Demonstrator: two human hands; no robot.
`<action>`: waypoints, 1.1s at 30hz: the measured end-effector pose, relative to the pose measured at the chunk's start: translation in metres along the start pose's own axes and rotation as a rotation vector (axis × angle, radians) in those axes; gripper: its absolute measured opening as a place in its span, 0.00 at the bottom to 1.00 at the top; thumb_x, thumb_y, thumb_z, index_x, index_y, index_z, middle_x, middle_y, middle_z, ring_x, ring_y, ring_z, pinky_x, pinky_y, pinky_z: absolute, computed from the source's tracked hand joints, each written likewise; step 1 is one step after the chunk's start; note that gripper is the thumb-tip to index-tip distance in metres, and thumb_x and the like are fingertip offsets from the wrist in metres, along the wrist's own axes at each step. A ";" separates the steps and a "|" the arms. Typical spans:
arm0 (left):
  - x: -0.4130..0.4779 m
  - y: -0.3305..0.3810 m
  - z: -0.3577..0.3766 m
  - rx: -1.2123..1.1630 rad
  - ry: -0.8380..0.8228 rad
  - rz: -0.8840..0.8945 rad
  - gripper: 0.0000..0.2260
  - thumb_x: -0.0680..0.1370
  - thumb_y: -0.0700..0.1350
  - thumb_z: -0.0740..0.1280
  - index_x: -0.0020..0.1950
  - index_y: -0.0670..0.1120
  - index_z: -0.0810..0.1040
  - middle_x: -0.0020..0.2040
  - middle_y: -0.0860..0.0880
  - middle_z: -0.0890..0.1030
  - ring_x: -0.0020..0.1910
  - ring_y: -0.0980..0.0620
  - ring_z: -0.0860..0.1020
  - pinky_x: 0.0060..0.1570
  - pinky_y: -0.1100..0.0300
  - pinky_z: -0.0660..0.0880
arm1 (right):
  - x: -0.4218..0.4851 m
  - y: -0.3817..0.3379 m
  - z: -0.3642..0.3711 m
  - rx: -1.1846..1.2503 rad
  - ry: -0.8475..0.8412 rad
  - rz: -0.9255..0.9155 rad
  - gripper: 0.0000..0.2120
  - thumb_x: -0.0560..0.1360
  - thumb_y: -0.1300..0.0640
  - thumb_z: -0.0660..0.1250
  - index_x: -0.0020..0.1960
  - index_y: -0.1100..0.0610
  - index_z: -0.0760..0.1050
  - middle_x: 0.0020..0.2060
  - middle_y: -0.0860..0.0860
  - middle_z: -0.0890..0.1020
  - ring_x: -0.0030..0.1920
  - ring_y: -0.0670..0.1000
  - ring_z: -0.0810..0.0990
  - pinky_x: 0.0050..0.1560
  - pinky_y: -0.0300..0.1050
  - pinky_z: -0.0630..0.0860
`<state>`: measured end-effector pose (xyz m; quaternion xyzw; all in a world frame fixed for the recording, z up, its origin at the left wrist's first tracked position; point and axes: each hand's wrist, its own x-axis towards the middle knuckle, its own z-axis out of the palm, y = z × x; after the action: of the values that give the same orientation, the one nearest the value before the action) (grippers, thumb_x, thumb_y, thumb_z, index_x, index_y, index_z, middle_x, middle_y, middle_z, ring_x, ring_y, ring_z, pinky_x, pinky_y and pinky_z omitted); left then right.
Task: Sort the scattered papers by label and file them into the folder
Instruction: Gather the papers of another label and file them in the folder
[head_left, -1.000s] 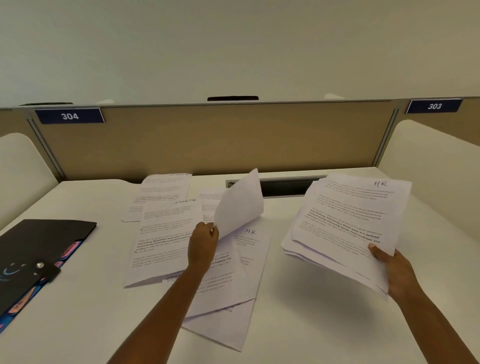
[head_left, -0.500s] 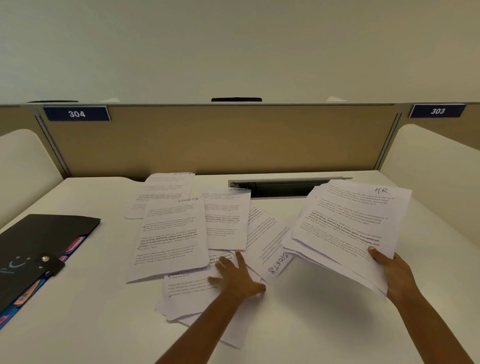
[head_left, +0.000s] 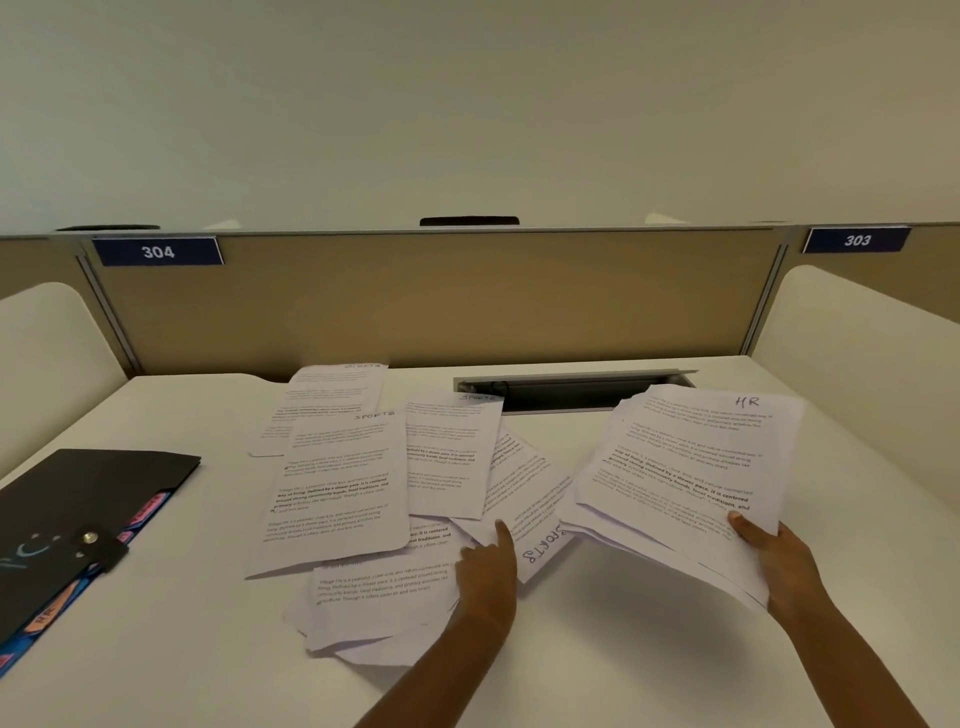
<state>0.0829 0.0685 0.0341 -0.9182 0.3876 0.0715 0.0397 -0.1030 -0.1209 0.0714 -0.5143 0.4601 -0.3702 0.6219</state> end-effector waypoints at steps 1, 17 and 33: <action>-0.001 0.000 -0.003 -0.009 0.006 0.010 0.29 0.78 0.36 0.59 0.75 0.40 0.46 0.60 0.41 0.75 0.58 0.46 0.76 0.57 0.57 0.72 | 0.000 0.000 -0.001 0.007 0.000 0.000 0.17 0.75 0.62 0.63 0.64 0.63 0.69 0.54 0.59 0.76 0.50 0.61 0.76 0.53 0.52 0.72; -0.013 -0.040 -0.183 -0.283 0.568 -0.140 0.14 0.77 0.33 0.55 0.60 0.41 0.72 0.56 0.41 0.78 0.56 0.41 0.76 0.52 0.53 0.72 | -0.004 -0.009 -0.005 0.133 0.020 -0.016 0.19 0.76 0.64 0.61 0.67 0.64 0.66 0.63 0.61 0.73 0.48 0.58 0.75 0.56 0.51 0.68; -0.007 -0.064 -0.212 0.008 1.348 0.080 0.23 0.57 0.27 0.75 0.49 0.41 0.82 0.31 0.43 0.79 0.26 0.47 0.76 0.25 0.62 0.74 | -0.005 0.000 0.001 0.079 0.046 0.022 0.19 0.76 0.62 0.62 0.66 0.64 0.66 0.62 0.62 0.74 0.52 0.60 0.73 0.51 0.53 0.72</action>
<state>0.1455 0.0908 0.2456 -0.7469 0.3617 -0.5169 -0.2102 -0.1040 -0.1158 0.0725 -0.4759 0.4649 -0.3929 0.6349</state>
